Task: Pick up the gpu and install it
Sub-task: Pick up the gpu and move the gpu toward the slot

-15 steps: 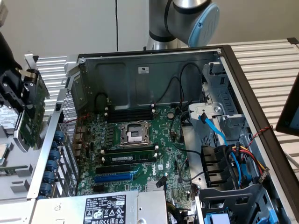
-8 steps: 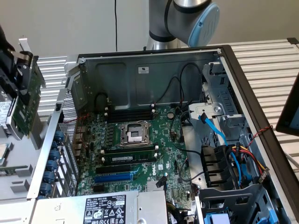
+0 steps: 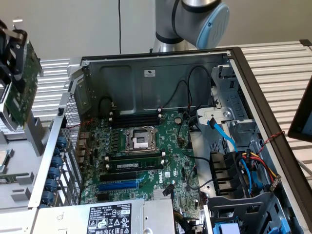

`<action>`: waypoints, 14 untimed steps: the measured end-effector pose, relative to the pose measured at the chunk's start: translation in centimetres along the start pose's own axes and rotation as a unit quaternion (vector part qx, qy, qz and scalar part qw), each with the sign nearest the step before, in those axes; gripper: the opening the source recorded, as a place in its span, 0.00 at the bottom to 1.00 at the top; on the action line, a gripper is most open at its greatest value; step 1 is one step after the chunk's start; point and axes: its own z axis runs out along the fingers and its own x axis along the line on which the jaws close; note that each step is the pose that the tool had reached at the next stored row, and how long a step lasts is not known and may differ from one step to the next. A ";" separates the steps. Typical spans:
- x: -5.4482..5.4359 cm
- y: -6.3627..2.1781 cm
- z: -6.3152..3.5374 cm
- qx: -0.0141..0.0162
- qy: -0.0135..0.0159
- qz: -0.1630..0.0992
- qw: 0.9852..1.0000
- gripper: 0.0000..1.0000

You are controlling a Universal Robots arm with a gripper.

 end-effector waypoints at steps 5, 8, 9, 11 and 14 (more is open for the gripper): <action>-1.4 0.51 -2.17 0.000 0.000 0.000 1.000 0.27; -2.6 0.85 -3.38 0.000 0.001 0.000 1.000 0.27; -3.0 0.95 -3.74 0.000 0.001 0.000 1.000 0.27; -3.8 1.12 -4.27 0.000 0.002 0.001 1.000 0.27; -4.8 1.31 -4.89 0.000 0.006 0.001 1.000 0.27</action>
